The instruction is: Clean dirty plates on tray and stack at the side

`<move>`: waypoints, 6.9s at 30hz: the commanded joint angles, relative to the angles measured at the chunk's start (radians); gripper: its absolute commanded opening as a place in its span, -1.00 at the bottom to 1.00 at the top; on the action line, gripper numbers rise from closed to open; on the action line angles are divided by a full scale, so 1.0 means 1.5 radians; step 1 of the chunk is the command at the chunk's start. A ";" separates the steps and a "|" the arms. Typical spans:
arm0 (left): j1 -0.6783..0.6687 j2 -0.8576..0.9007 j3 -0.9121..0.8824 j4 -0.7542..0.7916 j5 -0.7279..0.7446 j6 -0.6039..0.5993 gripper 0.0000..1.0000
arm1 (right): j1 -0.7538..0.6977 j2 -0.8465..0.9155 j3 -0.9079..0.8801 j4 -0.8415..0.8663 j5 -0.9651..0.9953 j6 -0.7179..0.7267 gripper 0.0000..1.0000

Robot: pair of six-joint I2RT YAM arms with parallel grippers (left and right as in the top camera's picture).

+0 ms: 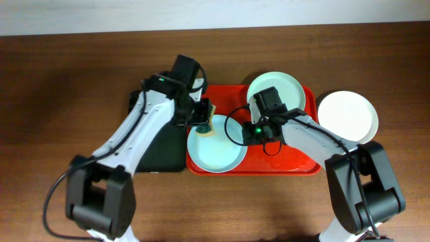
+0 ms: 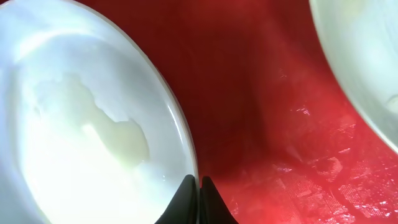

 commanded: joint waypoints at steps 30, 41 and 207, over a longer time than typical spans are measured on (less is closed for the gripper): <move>0.183 -0.021 -0.247 0.084 -0.254 0.033 -1.00 | -0.001 0.007 -0.001 0.003 0.005 0.003 -0.92; 0.190 -0.057 -0.169 0.050 -0.148 0.024 0.13 | -0.001 0.007 -0.001 0.002 0.005 0.003 -0.92; 0.309 -0.194 -0.021 -0.018 -0.221 -0.005 0.98 | 0.438 -0.093 0.179 0.608 0.802 -0.640 -0.92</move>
